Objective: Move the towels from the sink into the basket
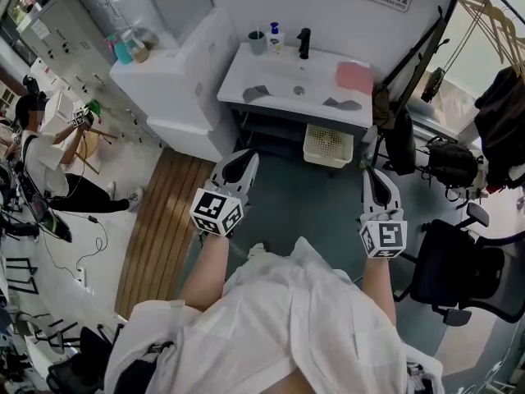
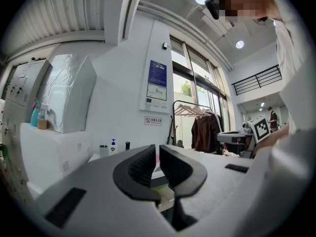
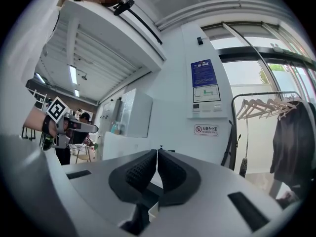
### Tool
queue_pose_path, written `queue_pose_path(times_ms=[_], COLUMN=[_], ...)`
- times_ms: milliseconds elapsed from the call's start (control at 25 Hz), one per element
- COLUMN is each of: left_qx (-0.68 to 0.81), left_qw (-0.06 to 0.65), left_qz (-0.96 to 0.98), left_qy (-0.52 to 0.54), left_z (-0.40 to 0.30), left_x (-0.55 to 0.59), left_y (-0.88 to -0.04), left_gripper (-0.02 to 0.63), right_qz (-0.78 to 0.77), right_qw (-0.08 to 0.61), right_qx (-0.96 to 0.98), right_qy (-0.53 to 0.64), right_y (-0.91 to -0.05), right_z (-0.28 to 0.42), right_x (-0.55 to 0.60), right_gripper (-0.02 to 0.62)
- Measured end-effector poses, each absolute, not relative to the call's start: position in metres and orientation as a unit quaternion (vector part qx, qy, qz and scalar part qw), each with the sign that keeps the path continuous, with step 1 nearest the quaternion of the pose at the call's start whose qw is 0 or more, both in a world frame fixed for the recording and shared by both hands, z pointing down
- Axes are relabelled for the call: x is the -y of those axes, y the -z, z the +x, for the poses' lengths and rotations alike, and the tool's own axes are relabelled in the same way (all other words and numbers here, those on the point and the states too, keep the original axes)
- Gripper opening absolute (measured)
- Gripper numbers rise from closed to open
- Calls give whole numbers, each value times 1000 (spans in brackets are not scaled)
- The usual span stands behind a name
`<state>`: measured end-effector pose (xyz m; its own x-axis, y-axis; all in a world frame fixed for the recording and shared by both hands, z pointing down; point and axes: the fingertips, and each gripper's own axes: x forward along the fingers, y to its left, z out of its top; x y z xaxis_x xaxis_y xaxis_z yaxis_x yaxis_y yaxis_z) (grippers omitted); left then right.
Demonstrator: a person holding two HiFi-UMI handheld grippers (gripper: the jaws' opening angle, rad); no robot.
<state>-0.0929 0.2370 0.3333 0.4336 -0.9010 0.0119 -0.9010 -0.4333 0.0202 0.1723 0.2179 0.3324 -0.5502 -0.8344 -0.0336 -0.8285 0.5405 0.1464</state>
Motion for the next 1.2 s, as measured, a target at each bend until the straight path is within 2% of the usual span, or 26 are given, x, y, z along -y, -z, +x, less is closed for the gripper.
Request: queue_pose_path(times_ms=[600, 1200], left_qx=[545, 515], left_qw=[24, 23], left_qz=[838, 857], left_qy=[-2, -4], left_z=[-115, -194], left_x=[-211, -31], left_y=[-346, -341], left_gripper=[31, 31], right_qz=[456, 490], right_qw=[26, 48], right_qx=[888, 869], right_qy=[57, 51], right_y=[-347, -349], right_z=[148, 83], right_x=[-183, -18], right_gripper=[31, 31])
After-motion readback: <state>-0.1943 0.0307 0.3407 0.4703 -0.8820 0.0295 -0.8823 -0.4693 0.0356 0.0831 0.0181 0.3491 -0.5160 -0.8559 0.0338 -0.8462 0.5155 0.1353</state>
